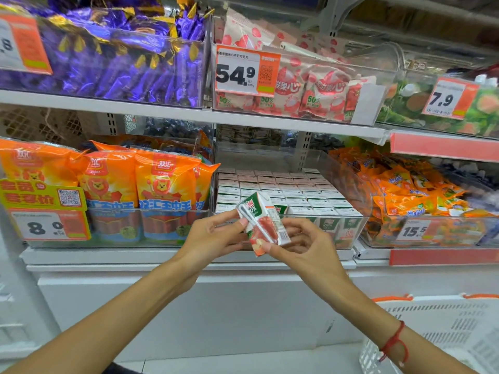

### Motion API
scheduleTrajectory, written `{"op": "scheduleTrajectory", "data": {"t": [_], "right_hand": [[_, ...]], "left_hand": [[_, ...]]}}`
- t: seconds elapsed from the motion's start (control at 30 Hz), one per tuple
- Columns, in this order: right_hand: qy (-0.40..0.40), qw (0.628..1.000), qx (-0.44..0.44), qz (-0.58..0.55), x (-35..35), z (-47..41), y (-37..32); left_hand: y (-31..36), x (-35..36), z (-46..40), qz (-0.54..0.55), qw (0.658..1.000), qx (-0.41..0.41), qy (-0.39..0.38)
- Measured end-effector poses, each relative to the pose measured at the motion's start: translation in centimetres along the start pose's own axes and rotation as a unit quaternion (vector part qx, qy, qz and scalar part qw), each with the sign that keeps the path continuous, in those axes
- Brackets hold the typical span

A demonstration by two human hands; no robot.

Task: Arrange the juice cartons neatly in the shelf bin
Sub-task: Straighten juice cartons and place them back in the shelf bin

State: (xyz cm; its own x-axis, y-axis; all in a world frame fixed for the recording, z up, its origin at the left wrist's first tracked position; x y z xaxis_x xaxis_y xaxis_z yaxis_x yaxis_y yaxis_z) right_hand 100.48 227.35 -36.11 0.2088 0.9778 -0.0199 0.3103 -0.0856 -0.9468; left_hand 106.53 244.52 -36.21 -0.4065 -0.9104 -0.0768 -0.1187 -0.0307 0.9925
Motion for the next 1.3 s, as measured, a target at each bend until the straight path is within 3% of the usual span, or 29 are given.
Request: {"op": "scheduleTrajectory", "data": {"t": [0.17,0.27,0.4,0.47,0.57,0.7,0.83,0.93,1.07,1.2,1.3], "right_hand": [[0.02,0.975,-0.143,0.17,0.1,0.2,-1.0],[0.006,0.959,-0.176,0.223,0.6,0.3,-1.0],[-0.04,0.944,-0.2,0.261,1.6,0.7,-0.7],[-0.061,0.955,-0.173,0.233,1.7,0.7,-0.7],[-0.096,0.989,-0.036,0.104,1.4,0.3,-0.7],[-0.133,0.985,0.111,0.021,0.9,0.0,-0.4],[-0.079,0.994,0.077,-0.004,1.0,0.1,-0.1],[-0.009,0.996,-0.002,0.091,0.3,-0.2,-0.5],[-0.021,0.975,-0.094,0.202,0.2,0.1,-0.8],[-0.06,0.993,-0.002,0.104,0.0,0.0,-0.6],[-0.041,0.997,0.058,0.013,-0.6,-0.2,-1.0]], "left_hand": [[-0.4,0.6,-0.5,0.011,1.0,-0.021,0.017],[-0.4,1.5,-0.6,0.016,0.998,-0.058,0.007],[-0.6,2.0,-0.1,-0.045,0.998,-0.045,0.022],[-0.6,1.7,0.0,-0.043,0.997,-0.049,0.039],[0.0,0.9,-0.1,-0.037,0.997,-0.049,0.037],[0.3,0.4,-0.2,-0.061,0.997,-0.051,0.01],[-0.1,0.7,-0.1,-0.069,0.994,-0.084,-0.012],[-0.5,0.8,0.0,-0.038,0.995,-0.096,0.01],[-0.4,1.3,0.1,-0.018,0.997,-0.078,0.015],[0.4,0.6,0.2,-0.109,0.993,0.009,0.054],[1.2,0.5,0.4,-0.208,0.971,0.103,0.055]]}}
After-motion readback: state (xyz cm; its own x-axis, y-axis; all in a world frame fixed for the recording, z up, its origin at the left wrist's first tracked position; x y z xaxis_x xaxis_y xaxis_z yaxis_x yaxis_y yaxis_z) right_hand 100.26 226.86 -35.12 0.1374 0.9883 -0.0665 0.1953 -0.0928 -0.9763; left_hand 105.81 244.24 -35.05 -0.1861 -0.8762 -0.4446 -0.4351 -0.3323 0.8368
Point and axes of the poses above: each hand's wrist, its own z-axis away from the middle knuckle, its own x-axis out of the palm, y = z × x, the point moved 3 cm from there along -z, towards the middle knuckle, and after that the axes turned 15 degrees about -z, right-handed, at the moved point
